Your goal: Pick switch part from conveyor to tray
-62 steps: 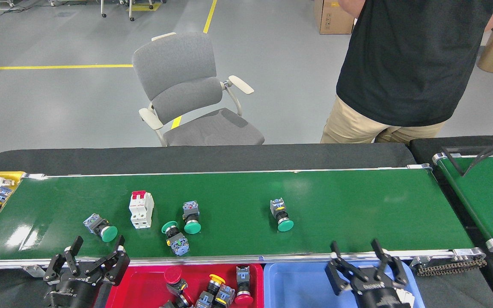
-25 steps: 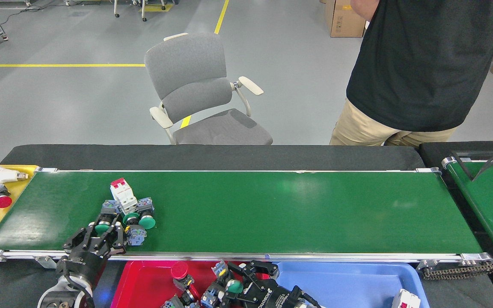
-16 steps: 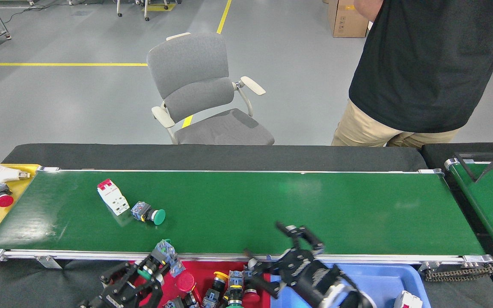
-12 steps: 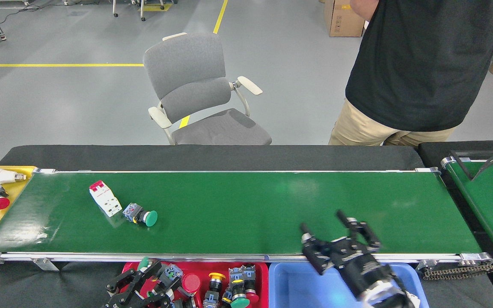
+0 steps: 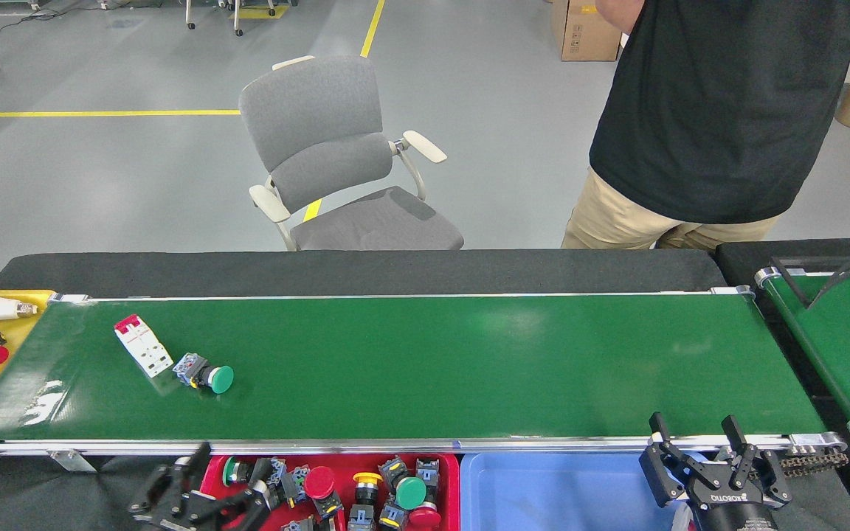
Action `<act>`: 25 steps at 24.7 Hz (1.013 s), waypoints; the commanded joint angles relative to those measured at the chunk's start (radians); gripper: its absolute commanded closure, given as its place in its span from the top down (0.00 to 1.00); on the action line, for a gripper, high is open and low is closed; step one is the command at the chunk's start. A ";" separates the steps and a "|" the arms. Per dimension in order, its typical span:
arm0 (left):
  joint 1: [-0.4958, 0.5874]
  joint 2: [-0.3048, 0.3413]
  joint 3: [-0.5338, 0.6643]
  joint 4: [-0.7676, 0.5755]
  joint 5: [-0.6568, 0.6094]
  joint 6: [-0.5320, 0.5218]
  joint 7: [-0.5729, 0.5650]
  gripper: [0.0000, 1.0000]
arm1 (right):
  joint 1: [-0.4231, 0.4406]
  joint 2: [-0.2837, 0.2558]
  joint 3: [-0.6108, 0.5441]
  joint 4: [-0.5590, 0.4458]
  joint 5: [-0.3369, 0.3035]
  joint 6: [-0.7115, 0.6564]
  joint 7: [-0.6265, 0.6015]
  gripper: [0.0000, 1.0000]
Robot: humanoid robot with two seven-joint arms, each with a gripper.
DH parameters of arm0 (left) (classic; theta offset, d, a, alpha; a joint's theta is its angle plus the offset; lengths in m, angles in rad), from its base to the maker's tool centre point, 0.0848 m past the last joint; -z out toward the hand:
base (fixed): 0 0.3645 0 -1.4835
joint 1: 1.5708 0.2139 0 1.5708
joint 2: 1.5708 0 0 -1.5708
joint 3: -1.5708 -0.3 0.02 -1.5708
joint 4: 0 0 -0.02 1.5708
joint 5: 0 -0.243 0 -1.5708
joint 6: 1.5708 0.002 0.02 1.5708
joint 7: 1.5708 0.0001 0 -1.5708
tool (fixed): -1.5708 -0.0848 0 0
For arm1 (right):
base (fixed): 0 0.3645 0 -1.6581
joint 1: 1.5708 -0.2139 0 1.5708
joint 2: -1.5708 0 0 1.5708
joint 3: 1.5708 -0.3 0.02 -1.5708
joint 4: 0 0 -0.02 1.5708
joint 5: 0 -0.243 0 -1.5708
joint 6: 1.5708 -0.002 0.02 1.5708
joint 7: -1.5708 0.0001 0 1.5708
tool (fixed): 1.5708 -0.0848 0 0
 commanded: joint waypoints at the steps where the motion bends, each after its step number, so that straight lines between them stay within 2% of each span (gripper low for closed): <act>1: -0.018 0.018 0.022 -0.006 0.001 0.078 0.003 0.99 | -0.006 -0.001 -0.001 -0.016 0.000 0.001 0.000 1.00; 7: -0.120 0.044 0.025 0.104 0.003 0.091 -0.011 0.99 | -0.027 -0.002 0.028 -0.017 0.005 -0.001 0.024 1.00; 10: -0.205 0.064 0.023 0.199 0.004 0.113 -0.011 0.99 | -0.027 -0.006 0.060 -0.016 0.005 -0.001 0.027 1.00; 19: -0.410 0.121 0.025 0.495 0.006 0.144 -0.012 0.99 | -0.040 -0.006 0.063 -0.016 0.005 -0.007 0.038 1.00; 25: -0.505 0.124 0.023 0.653 0.006 0.226 -0.009 0.97 | -0.058 -0.006 0.063 -0.016 0.003 -0.007 0.046 1.00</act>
